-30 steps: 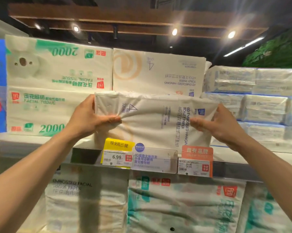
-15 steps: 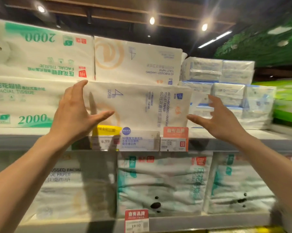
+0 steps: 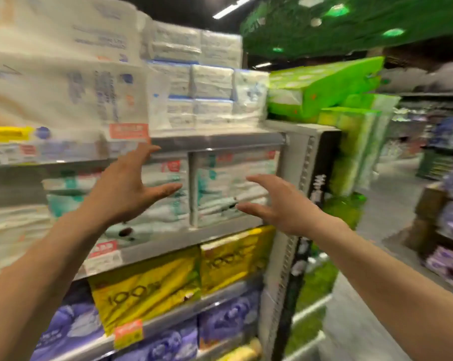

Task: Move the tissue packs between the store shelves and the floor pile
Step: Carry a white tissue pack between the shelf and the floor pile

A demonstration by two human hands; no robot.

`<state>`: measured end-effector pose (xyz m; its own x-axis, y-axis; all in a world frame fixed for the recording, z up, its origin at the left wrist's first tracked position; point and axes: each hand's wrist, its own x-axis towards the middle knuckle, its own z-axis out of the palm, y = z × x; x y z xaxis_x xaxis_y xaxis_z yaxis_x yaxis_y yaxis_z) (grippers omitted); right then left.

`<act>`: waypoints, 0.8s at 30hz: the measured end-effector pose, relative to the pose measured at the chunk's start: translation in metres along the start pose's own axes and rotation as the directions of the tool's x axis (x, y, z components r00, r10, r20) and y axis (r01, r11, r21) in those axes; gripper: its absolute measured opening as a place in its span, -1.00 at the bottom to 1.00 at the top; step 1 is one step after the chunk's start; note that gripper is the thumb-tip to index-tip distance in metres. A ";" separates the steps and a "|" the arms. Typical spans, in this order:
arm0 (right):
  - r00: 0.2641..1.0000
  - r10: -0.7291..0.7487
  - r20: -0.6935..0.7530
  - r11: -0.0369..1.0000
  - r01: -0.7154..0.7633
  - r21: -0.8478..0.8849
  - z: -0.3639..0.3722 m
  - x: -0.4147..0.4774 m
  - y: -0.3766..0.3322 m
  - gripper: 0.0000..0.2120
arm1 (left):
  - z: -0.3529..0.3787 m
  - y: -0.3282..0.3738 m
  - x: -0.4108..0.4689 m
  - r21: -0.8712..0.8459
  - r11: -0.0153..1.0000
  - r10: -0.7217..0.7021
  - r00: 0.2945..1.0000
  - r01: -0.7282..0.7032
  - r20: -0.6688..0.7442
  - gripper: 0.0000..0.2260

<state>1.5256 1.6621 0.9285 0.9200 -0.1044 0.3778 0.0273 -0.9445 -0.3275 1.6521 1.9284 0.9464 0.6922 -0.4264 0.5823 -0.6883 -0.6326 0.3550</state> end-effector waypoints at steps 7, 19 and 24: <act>0.953 0.282 0.112 0.959 -0.275 -0.072 -0.037 -0.190 0.123 -0.23 | 0.144 0.166 -0.072 -0.167 0.967 0.244 0.884 -0.192 0.399 -0.06; 0.646 0.763 0.016 0.643 -0.756 -0.125 -0.119 -0.463 0.295 -0.20 | 0.349 0.446 -0.154 -0.413 0.830 0.556 0.505 -0.374 0.660 -0.18; 0.411 0.909 -0.069 0.411 -0.912 -0.019 -0.147 -0.551 0.357 -0.06 | 0.434 0.561 -0.162 -0.570 0.694 0.712 0.307 -0.439 0.631 -0.07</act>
<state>0.9711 1.3365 0.7308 0.3760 -0.9229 -0.0829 -0.8351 -0.2986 -0.4620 1.2483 1.3620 0.7338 -0.1408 -0.9896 -0.0299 -0.9055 0.1165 0.4080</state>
